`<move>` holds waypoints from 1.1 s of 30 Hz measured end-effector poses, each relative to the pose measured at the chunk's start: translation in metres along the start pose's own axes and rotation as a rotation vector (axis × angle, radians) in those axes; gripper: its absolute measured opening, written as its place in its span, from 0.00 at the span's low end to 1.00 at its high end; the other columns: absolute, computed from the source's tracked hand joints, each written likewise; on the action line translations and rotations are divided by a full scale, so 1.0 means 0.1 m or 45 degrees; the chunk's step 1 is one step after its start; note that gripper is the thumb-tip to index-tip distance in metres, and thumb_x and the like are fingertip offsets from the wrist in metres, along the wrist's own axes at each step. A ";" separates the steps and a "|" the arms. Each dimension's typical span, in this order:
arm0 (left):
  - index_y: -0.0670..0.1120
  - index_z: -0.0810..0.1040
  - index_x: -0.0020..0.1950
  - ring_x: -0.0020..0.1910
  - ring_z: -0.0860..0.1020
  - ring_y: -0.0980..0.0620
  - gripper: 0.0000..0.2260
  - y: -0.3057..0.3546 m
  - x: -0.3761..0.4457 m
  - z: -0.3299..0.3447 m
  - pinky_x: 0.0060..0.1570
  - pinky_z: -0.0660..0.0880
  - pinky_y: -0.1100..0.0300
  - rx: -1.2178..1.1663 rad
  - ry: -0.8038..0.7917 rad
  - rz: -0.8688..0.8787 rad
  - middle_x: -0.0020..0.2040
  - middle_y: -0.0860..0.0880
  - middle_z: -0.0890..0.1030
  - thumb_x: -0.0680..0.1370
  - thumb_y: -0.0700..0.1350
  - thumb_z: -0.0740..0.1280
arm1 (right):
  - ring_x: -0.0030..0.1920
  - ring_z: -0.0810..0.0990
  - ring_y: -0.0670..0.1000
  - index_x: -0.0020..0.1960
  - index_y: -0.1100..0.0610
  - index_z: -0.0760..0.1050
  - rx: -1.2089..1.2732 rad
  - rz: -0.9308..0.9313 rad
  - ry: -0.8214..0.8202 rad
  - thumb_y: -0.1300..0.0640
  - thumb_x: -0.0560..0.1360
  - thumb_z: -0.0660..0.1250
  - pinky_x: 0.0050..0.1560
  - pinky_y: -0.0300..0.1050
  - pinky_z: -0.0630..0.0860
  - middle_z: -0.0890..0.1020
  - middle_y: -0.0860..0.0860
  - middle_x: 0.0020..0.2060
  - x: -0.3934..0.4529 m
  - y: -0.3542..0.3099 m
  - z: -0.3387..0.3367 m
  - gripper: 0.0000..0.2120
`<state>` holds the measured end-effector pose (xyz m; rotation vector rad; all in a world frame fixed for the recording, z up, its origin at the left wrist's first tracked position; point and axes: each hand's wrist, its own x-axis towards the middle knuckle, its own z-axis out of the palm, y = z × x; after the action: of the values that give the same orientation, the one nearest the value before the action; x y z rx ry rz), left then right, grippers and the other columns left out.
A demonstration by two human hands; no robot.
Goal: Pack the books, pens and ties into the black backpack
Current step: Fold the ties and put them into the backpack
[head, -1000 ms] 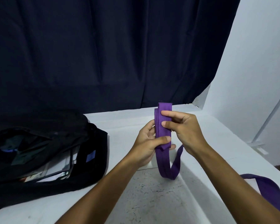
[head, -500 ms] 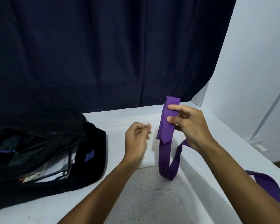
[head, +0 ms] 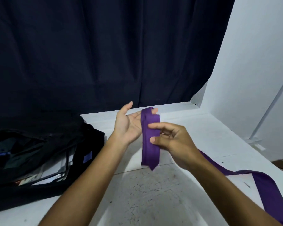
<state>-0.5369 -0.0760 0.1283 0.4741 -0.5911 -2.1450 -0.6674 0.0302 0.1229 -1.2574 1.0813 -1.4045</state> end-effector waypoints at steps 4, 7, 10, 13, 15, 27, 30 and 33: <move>0.27 0.67 0.67 0.60 0.78 0.38 0.27 0.09 -0.02 0.04 0.57 0.78 0.46 -0.010 0.017 0.076 0.61 0.31 0.77 0.77 0.47 0.63 | 0.45 0.83 0.50 0.51 0.58 0.81 -0.010 -0.013 -0.126 0.76 0.70 0.68 0.47 0.44 0.81 0.85 0.53 0.44 -0.05 0.05 0.05 0.17; 0.34 0.70 0.69 0.62 0.76 0.34 0.27 0.07 -0.04 -0.05 0.63 0.72 0.40 0.195 -0.032 0.039 0.62 0.35 0.78 0.74 0.47 0.64 | 0.46 0.83 0.49 0.51 0.58 0.81 -0.012 -0.071 -0.064 0.76 0.69 0.68 0.45 0.40 0.80 0.84 0.55 0.48 0.02 0.02 0.00 0.18; 0.47 0.72 0.67 0.50 0.81 0.39 0.23 0.02 -0.07 -0.10 0.52 0.77 0.42 0.482 -0.081 0.019 0.55 0.40 0.81 0.72 0.49 0.66 | 0.47 0.84 0.50 0.52 0.56 0.81 -0.056 -0.118 0.002 0.75 0.70 0.69 0.45 0.39 0.79 0.84 0.55 0.48 0.11 -0.02 -0.04 0.18; 0.47 0.73 0.68 0.52 0.77 0.39 0.25 -0.05 -0.09 -0.14 0.58 0.70 0.32 0.583 -0.196 0.037 0.56 0.40 0.78 0.71 0.44 0.69 | 0.45 0.84 0.50 0.52 0.55 0.81 -0.103 -0.127 0.048 0.75 0.70 0.69 0.43 0.39 0.79 0.85 0.54 0.47 0.20 -0.03 -0.04 0.18; 0.45 0.70 0.71 0.58 0.70 0.37 0.28 -0.09 -0.09 -0.17 0.63 0.59 0.24 0.603 -0.293 0.030 0.60 0.36 0.73 0.70 0.43 0.68 | 0.44 0.84 0.49 0.51 0.53 0.82 -0.131 -0.117 0.069 0.74 0.70 0.69 0.41 0.41 0.80 0.85 0.54 0.47 0.24 -0.02 -0.04 0.18; 0.56 0.56 0.77 0.53 0.81 0.43 0.45 -0.21 -0.17 -0.24 0.60 0.70 0.34 0.883 -0.393 0.100 0.59 0.36 0.77 0.68 0.24 0.65 | 0.40 0.77 0.49 0.49 0.50 0.82 -0.412 -0.166 0.061 0.70 0.69 0.73 0.41 0.35 0.77 0.80 0.57 0.49 0.29 0.04 -0.07 0.17; 0.57 0.57 0.77 0.54 0.79 0.43 0.45 -0.22 -0.16 -0.26 0.60 0.72 0.37 0.868 -0.401 0.121 0.61 0.35 0.76 0.68 0.24 0.66 | 0.46 0.82 0.52 0.49 0.51 0.83 -0.366 -0.164 0.055 0.70 0.69 0.72 0.49 0.43 0.80 0.82 0.53 0.51 0.30 0.05 -0.08 0.16; 0.55 0.61 0.75 0.51 0.81 0.46 0.41 -0.24 -0.16 -0.29 0.53 0.79 0.49 0.850 -0.407 0.082 0.58 0.37 0.78 0.68 0.26 0.67 | 0.46 0.85 0.54 0.53 0.58 0.82 -0.238 -0.092 0.008 0.73 0.71 0.69 0.50 0.45 0.81 0.85 0.55 0.46 0.29 0.05 -0.08 0.16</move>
<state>-0.5276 -0.0570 0.0933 0.4521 -1.4995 -1.9370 -0.6758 0.0008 0.1222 -1.4389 1.2043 -1.3871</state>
